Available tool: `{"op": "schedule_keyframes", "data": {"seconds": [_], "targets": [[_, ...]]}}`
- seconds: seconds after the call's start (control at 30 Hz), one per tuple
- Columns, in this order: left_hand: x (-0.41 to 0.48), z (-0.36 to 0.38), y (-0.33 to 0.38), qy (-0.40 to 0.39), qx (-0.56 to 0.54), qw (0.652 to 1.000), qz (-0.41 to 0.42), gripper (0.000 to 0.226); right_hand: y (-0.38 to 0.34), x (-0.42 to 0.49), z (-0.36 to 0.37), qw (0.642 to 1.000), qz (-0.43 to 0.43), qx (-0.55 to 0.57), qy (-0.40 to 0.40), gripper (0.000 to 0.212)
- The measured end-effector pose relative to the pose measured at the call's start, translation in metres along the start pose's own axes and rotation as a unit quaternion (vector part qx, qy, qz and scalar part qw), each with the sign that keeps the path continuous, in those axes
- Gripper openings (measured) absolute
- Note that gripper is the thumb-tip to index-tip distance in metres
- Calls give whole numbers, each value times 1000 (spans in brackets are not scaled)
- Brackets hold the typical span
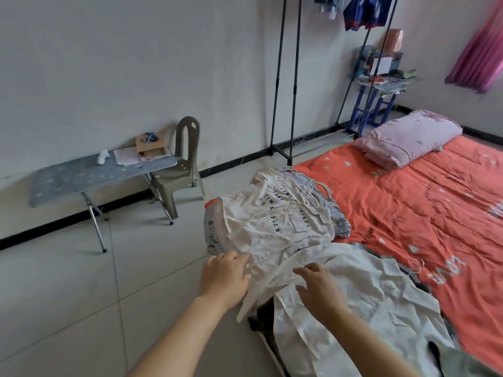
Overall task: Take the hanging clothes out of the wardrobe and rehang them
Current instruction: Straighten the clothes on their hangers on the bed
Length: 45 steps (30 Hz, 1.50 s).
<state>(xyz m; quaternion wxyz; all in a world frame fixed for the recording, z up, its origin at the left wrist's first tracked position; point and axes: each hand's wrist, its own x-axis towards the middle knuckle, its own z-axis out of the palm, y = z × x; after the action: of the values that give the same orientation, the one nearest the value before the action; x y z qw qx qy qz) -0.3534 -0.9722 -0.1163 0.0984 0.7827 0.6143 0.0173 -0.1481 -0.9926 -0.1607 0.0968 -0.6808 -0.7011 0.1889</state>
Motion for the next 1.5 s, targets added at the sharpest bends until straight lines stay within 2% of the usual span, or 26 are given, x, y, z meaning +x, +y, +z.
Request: {"op": "schedule_keyframes", "data": {"seconds": [0.2, 0.47, 0.7, 0.93, 1.37, 1.5], "targets": [[89, -15, -50, -11, 3, 999, 31, 44, -23, 87, 4, 999, 36, 4, -7, 43], [235, -29, -122, -40, 10, 990, 132, 44, -58, 201, 16, 990, 136, 3, 25, 43], [329, -39, -135, -67, 7, 975, 212, 45, -59, 252, 19, 972, 226, 24, 52, 42], [422, -25, -111, -77, 29, 964, 254, 38, -8, 317, 21, 956, 280, 51, 64, 40], [614, 97, -15, -197, 38, 937, 286, 44, 175, 477, 51, 938, 332, 96, 15, 35], [645, 143, 9, -224, 55, 924, 304, 41, 225, 513, 67, 929, 358, 99, 7, 49]]}}
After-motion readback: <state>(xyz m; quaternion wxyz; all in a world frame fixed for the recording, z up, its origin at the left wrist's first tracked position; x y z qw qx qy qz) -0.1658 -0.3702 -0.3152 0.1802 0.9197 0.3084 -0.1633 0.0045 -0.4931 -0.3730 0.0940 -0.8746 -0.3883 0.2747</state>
